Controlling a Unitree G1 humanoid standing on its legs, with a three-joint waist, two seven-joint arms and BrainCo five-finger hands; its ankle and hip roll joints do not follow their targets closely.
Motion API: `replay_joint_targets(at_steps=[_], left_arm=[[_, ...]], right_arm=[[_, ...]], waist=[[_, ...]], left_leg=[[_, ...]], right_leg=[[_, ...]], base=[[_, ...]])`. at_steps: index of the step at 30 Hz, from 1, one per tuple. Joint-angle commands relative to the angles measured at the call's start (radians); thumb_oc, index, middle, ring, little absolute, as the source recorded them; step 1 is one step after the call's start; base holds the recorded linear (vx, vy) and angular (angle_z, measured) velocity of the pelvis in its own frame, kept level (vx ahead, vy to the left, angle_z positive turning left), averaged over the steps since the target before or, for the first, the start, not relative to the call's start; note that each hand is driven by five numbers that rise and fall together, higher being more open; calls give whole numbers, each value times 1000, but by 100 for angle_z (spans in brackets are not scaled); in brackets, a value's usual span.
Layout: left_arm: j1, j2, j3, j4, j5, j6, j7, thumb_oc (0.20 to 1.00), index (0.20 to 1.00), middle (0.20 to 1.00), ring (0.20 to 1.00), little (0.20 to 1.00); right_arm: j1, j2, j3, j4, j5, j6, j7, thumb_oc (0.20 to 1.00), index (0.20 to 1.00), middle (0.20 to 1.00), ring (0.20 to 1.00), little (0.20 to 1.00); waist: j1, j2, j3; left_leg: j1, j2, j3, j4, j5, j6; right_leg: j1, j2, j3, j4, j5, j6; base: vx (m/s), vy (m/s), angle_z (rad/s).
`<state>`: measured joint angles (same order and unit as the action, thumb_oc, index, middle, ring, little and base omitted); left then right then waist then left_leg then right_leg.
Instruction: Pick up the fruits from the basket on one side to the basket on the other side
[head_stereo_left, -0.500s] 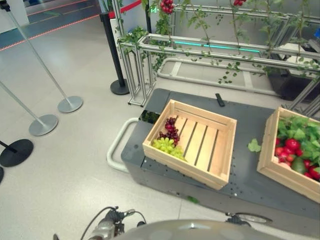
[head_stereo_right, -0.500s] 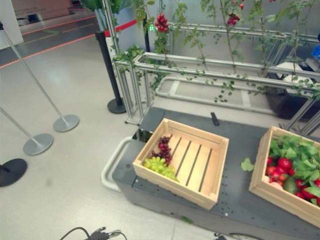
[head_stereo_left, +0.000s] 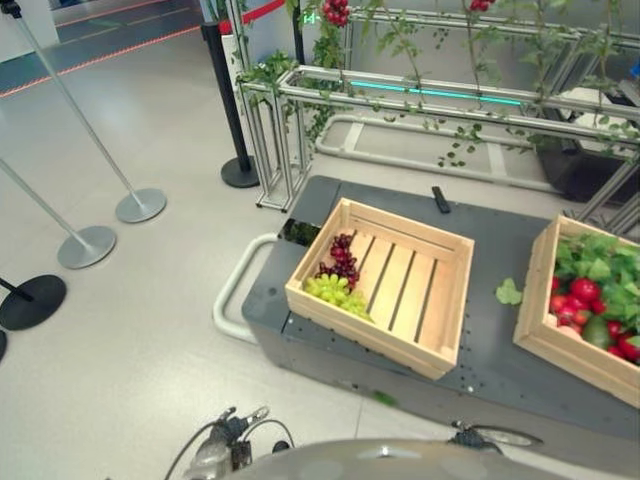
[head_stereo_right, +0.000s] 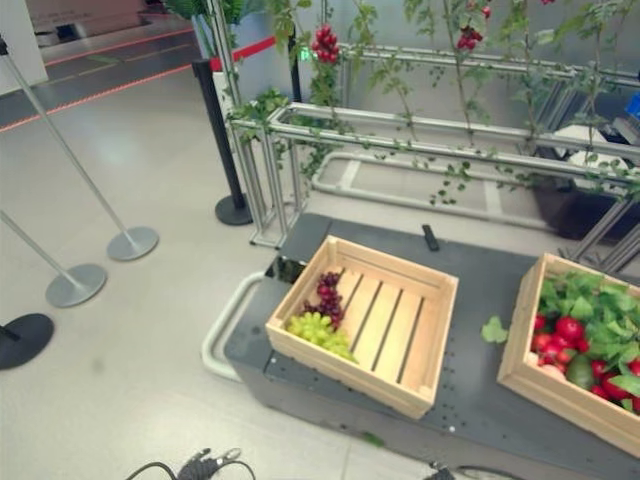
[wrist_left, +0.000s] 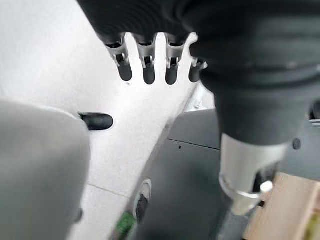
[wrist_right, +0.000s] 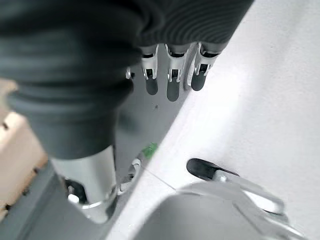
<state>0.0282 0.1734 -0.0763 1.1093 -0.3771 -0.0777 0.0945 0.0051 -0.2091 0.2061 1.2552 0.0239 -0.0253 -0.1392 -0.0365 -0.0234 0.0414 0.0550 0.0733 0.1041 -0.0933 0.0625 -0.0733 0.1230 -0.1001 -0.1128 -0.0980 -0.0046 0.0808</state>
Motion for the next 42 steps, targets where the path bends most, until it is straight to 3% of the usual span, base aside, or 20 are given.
replay_joint_targets(at_steps=[1, 5, 13, 21, 29, 33, 35, 37, 39, 42], left_arm=[[-96, -1, 29, -109, -96, -93, 26, 1000, 1000, 1000, 1000, 1000], [-19, 18, 12, -443, -153, -121, 31, 1000, 1000, 1000, 1000, 1000], [19, 48, 17, -692, -119, -132, 33, 1000, 1000, 1000, 1000, 1000], [23, 69, 39, -783, -61, -127, 47, 1000, 1000, 1000, 1000, 1000], [7, 75, 49, -809, -33, -126, 78, 1000, 1000, 1000, 1000, 1000], [-1, 80, 50, -831, -11, -120, 94, 1000, 1000, 1000, 1000, 1000], [-11, 86, 53, -847, 17, -119, 105, 1000, 1000, 1000, 1000, 1000], [-25, 94, 51, -853, 32, -121, 114, 1000, 1000, 1000, 1000, 1000], [-37, 97, 48, -856, 35, -121, 121, 1000, 1000, 1000, 1000, 1000], [-52, 99, 42, -858, 44, -119, 122, 1000, 1000, 1000, 1000, 1000]], right_arm=[[-60, -28, -30, -44, 33, -46, -21, 1000, 1000, 1000, 1000, 1000], [-39, -51, -35, -186, 48, -60, -26, 1000, 1000, 1000, 1000, 1000], [30, -80, -91, -493, 83, -95, -26, 1000, 1000, 1000, 1000, 1000], [101, -99, -156, -818, 80, -131, -4, 1000, 1000, 1000, 1000, 1000], [103, -81, -164, -991, 108, -152, 19, 1000, 1000, 1000, 1000, 1000], [109, -64, -164, -1040, 124, -151, 27, 1000, 1000, 1000, 1000, 1000], [115, -57, -164, -1060, 131, -155, 32, 1000, 1000, 1000, 1000, 1000], [109, -58, -164, -1074, 130, -155, 30, 1000, 1000, 1000, 1000, 1000], [101, -52, -160, -1072, 137, -158, 23, 1000, 1000, 1000, 1000, 1000], [90, -43, -154, -1063, 144, -162, 10, 1000, 1000, 1000, 1000, 1000]], waist=[[9, 0, 32], [9, 2, 36], [5, -5, 38], [-4, -14, 42], [-2, -30, 59], [-1, -36, 77], [-8, -38, 112], [-18, -34, 150], [-27, -18, 175], [-38, -11, 178]], left_leg=[[15, 1, -44, 28, -91, -16], [3, -3, -46, 26, -89, -14], [-8, -15, -36, 25, -93, -4], [-11, -30, -21, 25, -104, 12], [-36, -55, -11, 26, -105, 29], [-53, -77, -9, 28, -108, 48], [-54, -87, -9, 26, -108, 57], [-53, -89, -11, 24, -102, 61], [-51, -80, -13, 22, -95, 66], [-47, -77, -16, 18, -98, 65]], right_leg=[[37, -35, -28, 11, -68, 66], [25, -42, -26, 12, -59, 70], [4, -56, -16, 14, -46, 86], [-15, -74, 1, 19, -34, 100], [-52, -99, 15, 30, -10, 119], [-96, -122, 28, 101, -17, 131], [-168, -134, 46, 206, 2, 143], [-230, -130, 65, 301, 54, 154], [-292, -105, 79, 385, 67, 143], [-311, -65, 60, 318, 21, 118]], base=[[-20, 39, 0], [-31, 41, 0], [-13, 47, -1], [-15, 54, -5], [-31, 65, -9], [-58, 98, -6], [-144, 119, -10], [-137, 112, -12], [-55, 89, -9], [45, 36, -12]])
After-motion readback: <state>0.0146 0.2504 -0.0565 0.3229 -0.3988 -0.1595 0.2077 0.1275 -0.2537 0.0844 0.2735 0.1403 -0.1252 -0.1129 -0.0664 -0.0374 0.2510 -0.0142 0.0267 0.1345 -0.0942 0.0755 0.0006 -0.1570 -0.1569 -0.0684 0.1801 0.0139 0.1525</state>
